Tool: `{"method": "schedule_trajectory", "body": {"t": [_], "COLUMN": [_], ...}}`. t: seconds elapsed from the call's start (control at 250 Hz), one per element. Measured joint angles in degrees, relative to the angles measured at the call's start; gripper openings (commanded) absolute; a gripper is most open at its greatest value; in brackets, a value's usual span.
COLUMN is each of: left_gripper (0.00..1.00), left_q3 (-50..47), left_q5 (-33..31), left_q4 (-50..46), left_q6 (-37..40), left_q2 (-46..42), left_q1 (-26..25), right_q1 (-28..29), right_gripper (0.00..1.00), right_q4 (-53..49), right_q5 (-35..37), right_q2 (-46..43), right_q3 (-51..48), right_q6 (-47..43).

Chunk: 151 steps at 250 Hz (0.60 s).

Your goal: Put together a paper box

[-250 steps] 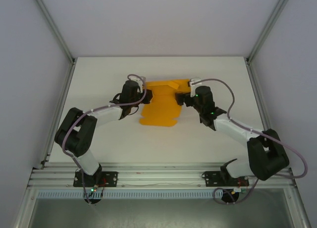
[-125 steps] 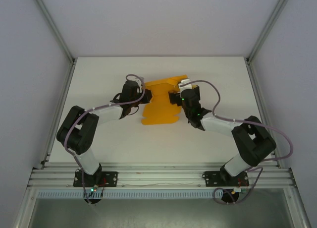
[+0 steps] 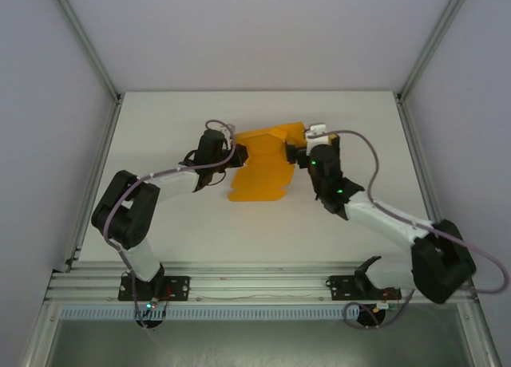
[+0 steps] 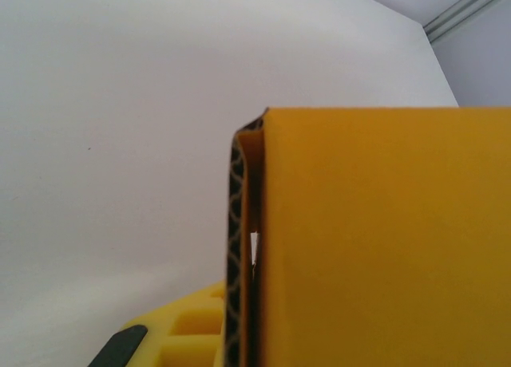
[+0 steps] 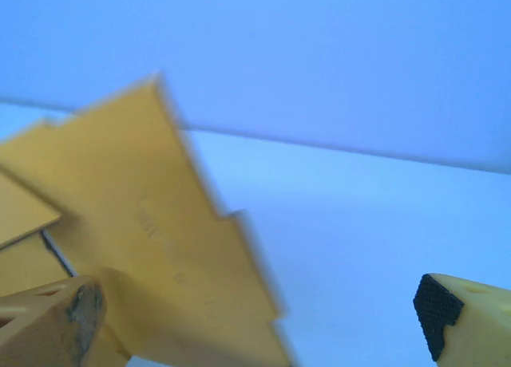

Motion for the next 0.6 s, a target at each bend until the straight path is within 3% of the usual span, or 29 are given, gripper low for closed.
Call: {"method": "schedule_trajectory", "body": {"t": [0.22,0.412,0.604], "left_gripper": [0.0,0.0,0.0], "left_q3": [0.87,2.21,2.67], "left_q5": [0.17,1.81,3.06], "left_q4": [-3.02,-3.8,-5.44], "left_q6": [2.62,4.44,5.95], "left_q2": [0.0,0.0,0.0], "left_q1": [0.0,0.0,0.0], "right_q1": [-7.89,-11.5,-11.5], "right_gripper": [0.97,0.87,0.73], "right_q4": [-12.83,-24.0,-27.19], "right_q5": [-10.64,-23.21,-29.62], "right_q2": [-10.88,-6.08,0.37], "right_q3": [1.27,7.69,11.85], "right_q6": [-1.44,-4.24,-6.4]}}
